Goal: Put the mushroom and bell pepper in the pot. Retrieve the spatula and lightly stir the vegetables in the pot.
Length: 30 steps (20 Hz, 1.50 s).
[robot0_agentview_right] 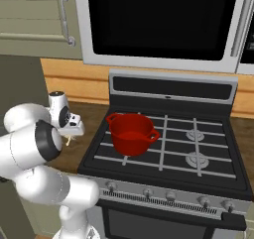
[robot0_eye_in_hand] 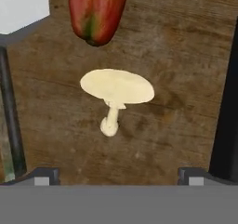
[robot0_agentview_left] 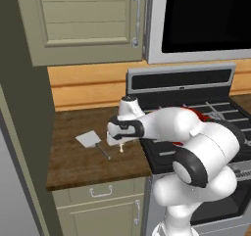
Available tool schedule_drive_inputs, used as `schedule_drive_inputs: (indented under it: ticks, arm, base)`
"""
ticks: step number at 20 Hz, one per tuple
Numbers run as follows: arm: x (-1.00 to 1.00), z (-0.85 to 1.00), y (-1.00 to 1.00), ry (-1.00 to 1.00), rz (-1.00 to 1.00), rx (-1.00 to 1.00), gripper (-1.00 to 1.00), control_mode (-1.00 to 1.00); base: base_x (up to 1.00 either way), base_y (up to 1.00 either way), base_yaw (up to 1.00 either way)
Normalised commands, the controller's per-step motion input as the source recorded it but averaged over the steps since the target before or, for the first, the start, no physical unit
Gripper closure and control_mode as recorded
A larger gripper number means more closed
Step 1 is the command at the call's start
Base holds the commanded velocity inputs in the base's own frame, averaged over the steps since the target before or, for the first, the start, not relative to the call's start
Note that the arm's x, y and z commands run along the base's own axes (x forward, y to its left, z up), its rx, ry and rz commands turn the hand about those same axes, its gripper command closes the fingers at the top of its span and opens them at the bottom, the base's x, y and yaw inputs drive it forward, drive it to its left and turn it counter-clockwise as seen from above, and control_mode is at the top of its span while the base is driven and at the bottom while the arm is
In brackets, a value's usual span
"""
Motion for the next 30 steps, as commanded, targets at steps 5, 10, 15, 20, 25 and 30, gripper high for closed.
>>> schedule_drive_inputs:
  ticks: [5, 10, 15, 20, 25, 30]
  arm:
    - [0.17, -0.32, 0.02, 0.00, 0.00, 0.00, -1.00, -1.00]
    - [0.26, -0.37, 0.10, 0.00, 0.00, 0.00, -1.00, -1.00]
    - [0.27, -0.24, 0.03, 0.00, 0.00, 0.00, -1.00, -1.00]
    - [0.26, -0.20, 0.03, 0.00, 0.00, 0.00, -1.00, -1.00]
    - [0.09, -0.14, 0.04, 0.01, 0.00, 0.00, 1.00, -1.00]
    - [0.00, -0.04, 0.00, 0.00, 0.00, 0.00, 1.00, -1.00]
  base:
    - [0.00, 0.00, 0.00]
    - [0.00, 0.00, 0.00]
    - [0.00, 0.00, 0.00]
    - [0.00, 0.00, 0.00]
    - [0.00, 0.00, 0.00]
    - [0.00, 0.00, 0.00]
